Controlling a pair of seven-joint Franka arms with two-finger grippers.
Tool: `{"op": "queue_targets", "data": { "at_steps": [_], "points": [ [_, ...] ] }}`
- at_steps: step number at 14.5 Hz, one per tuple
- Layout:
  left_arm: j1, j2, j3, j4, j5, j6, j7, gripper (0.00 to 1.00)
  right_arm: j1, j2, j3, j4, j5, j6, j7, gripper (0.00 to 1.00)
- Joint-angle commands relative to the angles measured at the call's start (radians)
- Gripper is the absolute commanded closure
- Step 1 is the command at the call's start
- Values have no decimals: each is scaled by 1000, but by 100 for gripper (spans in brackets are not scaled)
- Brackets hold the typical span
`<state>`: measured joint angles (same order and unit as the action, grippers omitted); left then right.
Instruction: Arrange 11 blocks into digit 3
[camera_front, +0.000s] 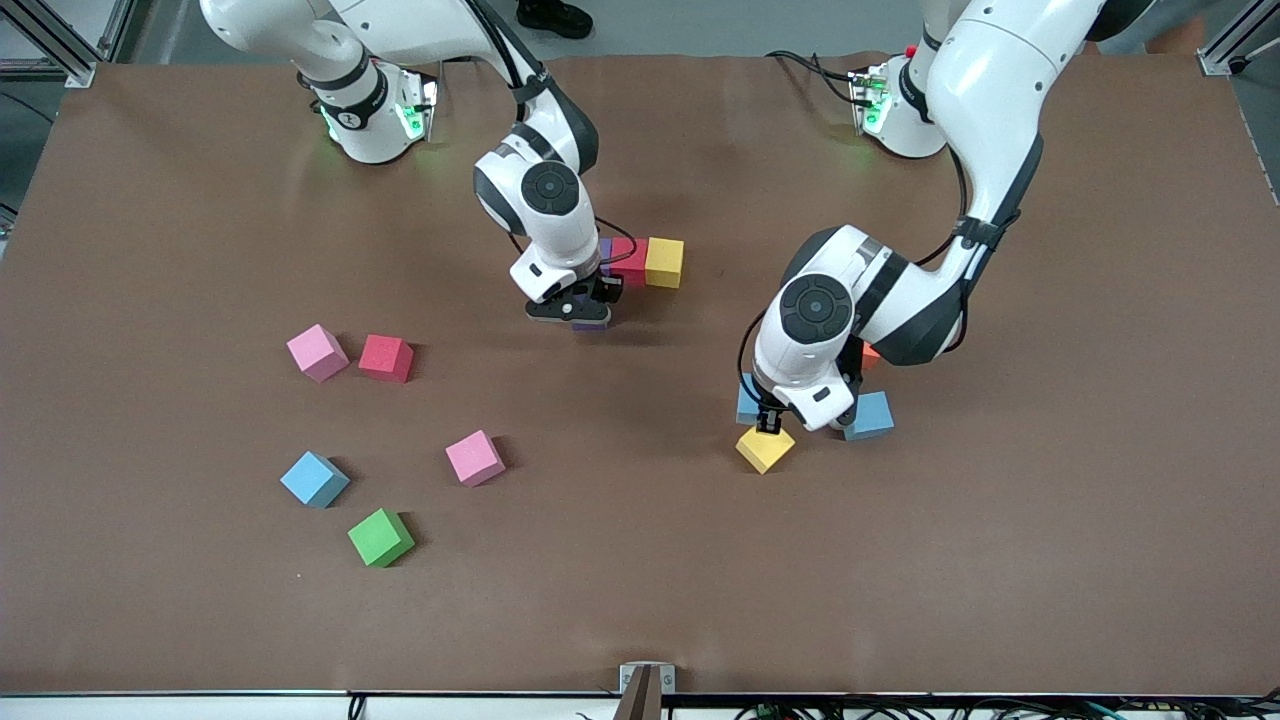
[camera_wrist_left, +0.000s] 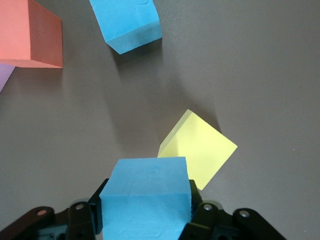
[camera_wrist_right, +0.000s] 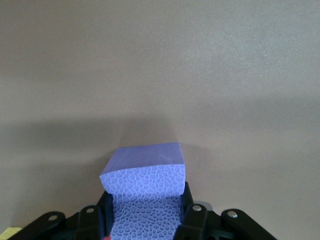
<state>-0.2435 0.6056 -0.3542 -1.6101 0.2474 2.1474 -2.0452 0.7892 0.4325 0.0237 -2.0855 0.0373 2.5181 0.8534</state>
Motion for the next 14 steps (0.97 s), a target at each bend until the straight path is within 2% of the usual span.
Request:
{"op": "queue_targets", "data": {
  "at_steps": [1, 4, 14],
  "points": [
    [3, 0, -2, 12, 0, -18, -4, 70, 8, -32, 4, -42, 18, 14, 15, 100],
    [6, 0, -2, 12, 0, -18, -4, 70, 18, -63, 4, -74, 18, 16, 24, 100],
    [6, 0, -2, 24, -3, -18, -7, 70, 19, -60, 4, -73, 19, 19, 65, 100]
  ]
}}
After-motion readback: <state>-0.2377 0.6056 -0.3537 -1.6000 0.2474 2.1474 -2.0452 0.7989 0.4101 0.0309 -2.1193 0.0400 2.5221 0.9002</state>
